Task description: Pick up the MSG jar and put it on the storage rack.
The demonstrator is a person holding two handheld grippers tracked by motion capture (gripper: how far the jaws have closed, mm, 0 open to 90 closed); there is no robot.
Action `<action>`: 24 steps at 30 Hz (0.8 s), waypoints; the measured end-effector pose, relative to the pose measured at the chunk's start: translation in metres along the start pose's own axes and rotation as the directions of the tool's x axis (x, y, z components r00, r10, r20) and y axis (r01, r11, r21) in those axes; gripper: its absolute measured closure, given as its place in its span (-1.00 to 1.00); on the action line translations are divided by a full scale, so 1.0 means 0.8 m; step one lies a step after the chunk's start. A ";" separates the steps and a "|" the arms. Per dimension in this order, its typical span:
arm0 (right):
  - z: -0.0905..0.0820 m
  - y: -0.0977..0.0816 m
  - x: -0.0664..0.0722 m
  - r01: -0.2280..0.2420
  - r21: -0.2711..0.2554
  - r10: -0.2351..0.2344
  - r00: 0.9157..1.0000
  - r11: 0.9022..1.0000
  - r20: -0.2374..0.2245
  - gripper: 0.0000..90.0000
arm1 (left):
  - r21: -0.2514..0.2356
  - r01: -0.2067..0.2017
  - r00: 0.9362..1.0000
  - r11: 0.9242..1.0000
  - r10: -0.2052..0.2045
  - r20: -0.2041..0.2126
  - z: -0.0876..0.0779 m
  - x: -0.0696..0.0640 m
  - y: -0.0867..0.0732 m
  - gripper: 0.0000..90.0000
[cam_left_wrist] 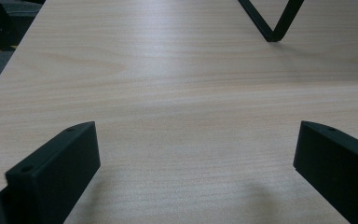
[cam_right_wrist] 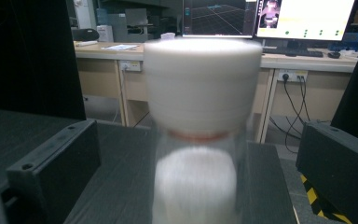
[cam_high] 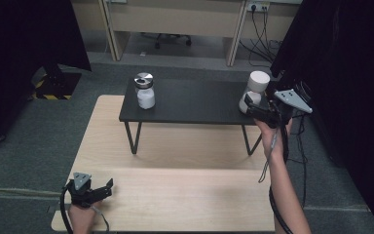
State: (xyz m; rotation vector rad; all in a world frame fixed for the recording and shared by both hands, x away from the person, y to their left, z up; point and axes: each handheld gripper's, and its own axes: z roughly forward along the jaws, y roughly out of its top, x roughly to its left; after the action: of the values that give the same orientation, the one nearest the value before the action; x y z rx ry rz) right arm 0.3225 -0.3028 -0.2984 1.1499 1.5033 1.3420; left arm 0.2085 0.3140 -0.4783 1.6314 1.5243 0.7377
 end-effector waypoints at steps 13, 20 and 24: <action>-0.037 -0.050 -0.002 0.008 0.024 -0.008 1.000 1.000 0.004 -0.99 | 0.006 -0.001 1.000 1.000 0.001 -0.008 0.000 -0.002 0.001 -1.00; -0.051 -0.071 -0.003 0.000 0.033 0.000 1.000 0.999 0.005 -0.99 | 0.011 -0.004 1.000 1.000 0.004 -0.010 0.001 -0.003 0.002 -1.00; -0.057 -0.083 -0.002 -0.010 0.040 0.009 1.000 0.999 0.009 -0.99 | 0.010 -0.003 1.000 1.000 0.003 -0.009 0.000 -0.003 0.002 -1.00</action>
State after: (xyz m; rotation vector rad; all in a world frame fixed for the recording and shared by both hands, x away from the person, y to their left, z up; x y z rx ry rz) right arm 0.2714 -0.3184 -0.3588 1.1882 1.5262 1.3168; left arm 0.2092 0.3116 -0.4773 1.6406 1.5341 0.7410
